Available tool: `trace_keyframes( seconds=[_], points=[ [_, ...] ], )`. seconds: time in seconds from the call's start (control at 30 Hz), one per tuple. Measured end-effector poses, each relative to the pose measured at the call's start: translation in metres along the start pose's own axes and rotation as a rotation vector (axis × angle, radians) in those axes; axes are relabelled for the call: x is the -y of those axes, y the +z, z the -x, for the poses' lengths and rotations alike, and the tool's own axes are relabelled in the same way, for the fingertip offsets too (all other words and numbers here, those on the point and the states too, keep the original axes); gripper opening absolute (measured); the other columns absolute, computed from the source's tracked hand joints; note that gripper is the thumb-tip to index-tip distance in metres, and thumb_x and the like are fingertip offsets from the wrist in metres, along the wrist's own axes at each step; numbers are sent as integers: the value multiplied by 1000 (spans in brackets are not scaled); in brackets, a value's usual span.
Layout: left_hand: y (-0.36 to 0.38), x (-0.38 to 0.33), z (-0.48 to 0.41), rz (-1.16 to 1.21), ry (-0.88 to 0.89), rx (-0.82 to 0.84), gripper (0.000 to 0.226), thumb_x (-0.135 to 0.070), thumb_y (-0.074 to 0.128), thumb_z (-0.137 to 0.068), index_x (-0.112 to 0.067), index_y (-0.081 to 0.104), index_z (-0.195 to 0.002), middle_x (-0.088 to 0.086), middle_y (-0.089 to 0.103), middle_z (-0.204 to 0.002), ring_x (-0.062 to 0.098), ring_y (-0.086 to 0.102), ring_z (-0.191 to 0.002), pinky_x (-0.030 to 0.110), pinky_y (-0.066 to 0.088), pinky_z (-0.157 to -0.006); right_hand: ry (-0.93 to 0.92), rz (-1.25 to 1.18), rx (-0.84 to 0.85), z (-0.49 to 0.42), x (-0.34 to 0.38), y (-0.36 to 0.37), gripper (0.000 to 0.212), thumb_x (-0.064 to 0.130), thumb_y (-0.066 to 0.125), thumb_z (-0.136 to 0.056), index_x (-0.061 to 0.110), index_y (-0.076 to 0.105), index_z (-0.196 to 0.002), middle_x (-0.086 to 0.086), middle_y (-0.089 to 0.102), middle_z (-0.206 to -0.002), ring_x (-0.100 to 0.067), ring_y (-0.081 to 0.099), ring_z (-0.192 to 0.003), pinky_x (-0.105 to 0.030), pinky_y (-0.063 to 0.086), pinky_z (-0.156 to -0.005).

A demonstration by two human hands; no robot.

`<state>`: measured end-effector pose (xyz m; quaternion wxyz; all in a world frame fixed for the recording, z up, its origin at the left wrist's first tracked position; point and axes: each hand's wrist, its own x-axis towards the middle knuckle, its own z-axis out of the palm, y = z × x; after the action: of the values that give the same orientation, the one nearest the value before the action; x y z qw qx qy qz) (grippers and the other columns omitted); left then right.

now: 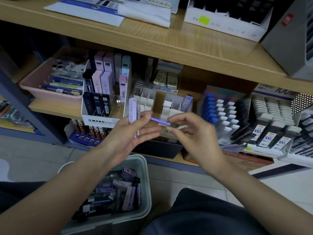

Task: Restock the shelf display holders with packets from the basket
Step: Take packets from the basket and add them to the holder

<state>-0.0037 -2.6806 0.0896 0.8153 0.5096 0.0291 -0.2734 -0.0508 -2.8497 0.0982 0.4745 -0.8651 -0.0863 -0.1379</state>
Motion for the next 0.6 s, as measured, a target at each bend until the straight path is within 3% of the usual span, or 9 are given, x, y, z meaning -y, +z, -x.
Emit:
trace_keyframes(
  seconds=[0.07, 0.13, 0.2, 0.27, 0.37, 0.5, 0.6],
  points=[
    [1, 4, 1, -222, 30, -31, 23, -18, 51, -94, -9, 58, -114, 2, 72, -79, 12, 63, -55, 18, 49, -48, 40, -30, -86, -9, 1, -10, 13, 18, 66, -84, 22, 63, -96, 7, 66, -89, -9, 64, -81, -26, 54, -74],
    [-1, 9, -3, -410, 77, -76, 19, -21, 51, -95, -9, 58, -108, -5, 52, -55, 6, 38, -37, 15, 31, -36, 50, 35, -176, -21, -7, -22, 11, 19, 63, -87, 20, 63, -99, 8, 65, -87, -11, 63, -79, -29, 54, -75],
    [-2, 12, -5, -476, 100, -68, 14, -23, 49, -96, -10, 55, -98, -5, 33, -50, 5, 26, -36, 14, 23, -34, 57, 174, -249, -35, -22, -33, 11, 17, 61, -90, 19, 62, -101, 7, 64, -88, -9, 62, -80, -27, 53, -76],
    [-2, 13, -6, -514, 121, -32, 16, -27, 48, -96, -11, 52, -95, -4, 27, -52, 7, 23, -38, 16, 22, -36, 59, 345, -274, -50, -37, -39, 12, 14, 57, -92, 16, 63, -103, 1, 64, -91, -12, 61, -84, -23, 48, -76],
    [-1, 16, -6, -506, 119, 18, 22, -32, 45, -95, -16, 53, -108, -6, 31, -54, 8, 27, -43, 17, 24, -38, 101, 552, -176, -67, -55, -38, 15, 13, 54, -94, 10, 62, -106, -8, 64, -102, -22, 60, -93, -19, 38, -75],
    [-4, 18, -9, -498, 121, 48, 14, -25, 48, -96, -34, 57, -101, 9, 51, -71, 6, 39, -47, 18, 34, -44, 205, 720, -55, -80, -64, -28, 19, 17, 49, -96, 11, 52, -114, -15, 64, -109, -34, 60, -95, -42, 51, -77],
    [-8, 21, -12, -500, 128, 80, 28, -20, 50, -94, -31, 57, -120, -3, 52, -69, 4, 44, -51, 18, 37, -48, 246, 820, -22, -89, -68, -27, 19, 17, 51, -95, 8, 54, -111, -15, 56, -115, -35, 56, -99, -41, 49, -78]
  ],
)
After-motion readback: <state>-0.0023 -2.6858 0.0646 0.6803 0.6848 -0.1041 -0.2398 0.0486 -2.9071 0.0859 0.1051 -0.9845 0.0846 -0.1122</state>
